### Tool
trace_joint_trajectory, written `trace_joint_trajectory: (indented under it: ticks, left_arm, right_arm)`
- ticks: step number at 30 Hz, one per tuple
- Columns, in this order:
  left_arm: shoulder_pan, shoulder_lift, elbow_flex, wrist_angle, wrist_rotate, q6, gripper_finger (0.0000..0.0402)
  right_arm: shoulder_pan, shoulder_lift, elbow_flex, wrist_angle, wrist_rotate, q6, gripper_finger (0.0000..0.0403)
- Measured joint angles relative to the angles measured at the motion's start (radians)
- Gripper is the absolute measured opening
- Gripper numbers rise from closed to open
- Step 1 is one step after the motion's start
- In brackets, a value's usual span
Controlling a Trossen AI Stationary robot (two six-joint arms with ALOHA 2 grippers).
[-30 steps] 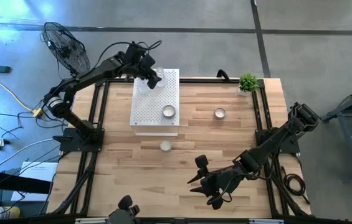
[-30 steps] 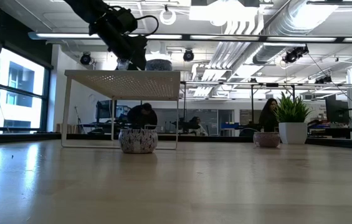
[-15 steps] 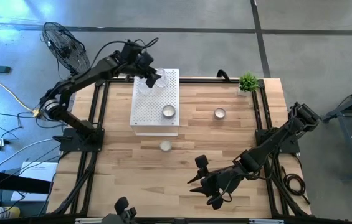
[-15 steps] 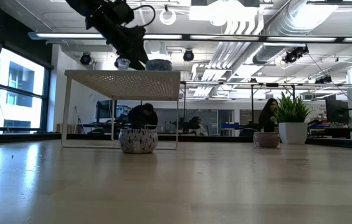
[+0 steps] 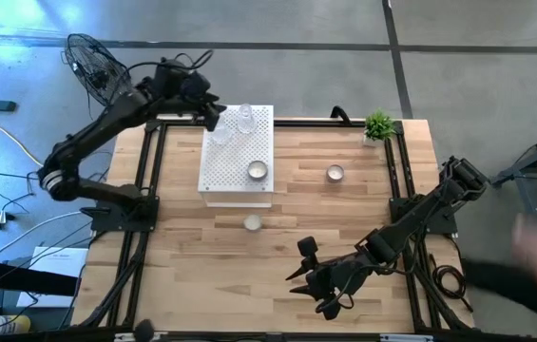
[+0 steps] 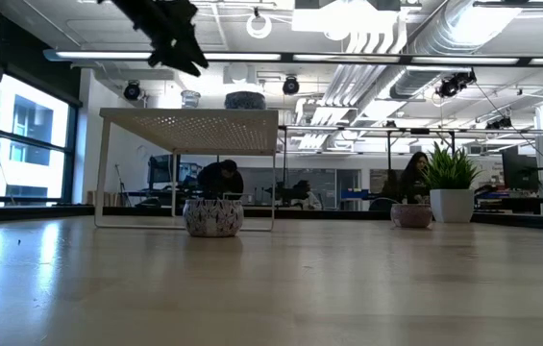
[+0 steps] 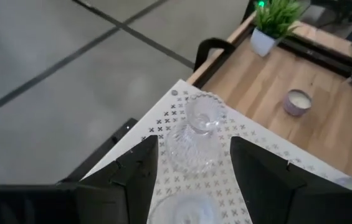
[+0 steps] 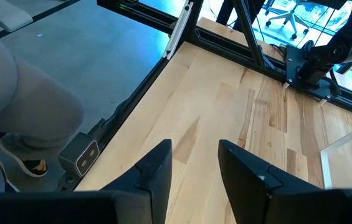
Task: Pick & Place candle stick holders
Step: Put the violet candle on the shelf
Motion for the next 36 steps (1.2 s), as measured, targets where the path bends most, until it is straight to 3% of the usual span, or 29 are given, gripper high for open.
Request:
trace_joint_trajectory:
  ticks: [3, 11, 18, 27, 32, 36]
  left_arm:
    - [0.0, -0.068, 0.0, -0.028, 0.011, -0.014, 0.0195]
    - [0.0, -0.274, 0.0, -0.095, 0.19, -0.089, 0.0195]
    - [0.0, -0.42, 0.0, -0.187, 0.314, -0.138, 0.0195]
    - [0.0, -0.54, -0.053, -0.26, 0.421, -0.157, 0.0195]
    - [0.0, -0.597, -0.147, -0.258, 0.392, -0.162, 0.0195]
    - [0.0, -0.628, -0.232, -0.245, 0.396, -0.165, 0.0195]
  right_arm:
    - [0.0, 0.0, 0.0, 0.0, 0.004, 0.0, 0.0126]
    - [0.0, 0.0, 0.0, -0.016, 0.115, 0.0, 0.0126]
    - [0.0, -0.004, 0.0, -0.12, 0.336, 0.031, 0.0126]
    - [0.0, -0.07, 0.0, -0.3, 0.581, 0.258, 0.0126]
    - [0.0, -0.096, 0.0, -0.305, 0.544, 0.368, 0.0126]
    - [0.0, -0.097, 0.0, -0.278, 0.471, 0.363, 0.0126]
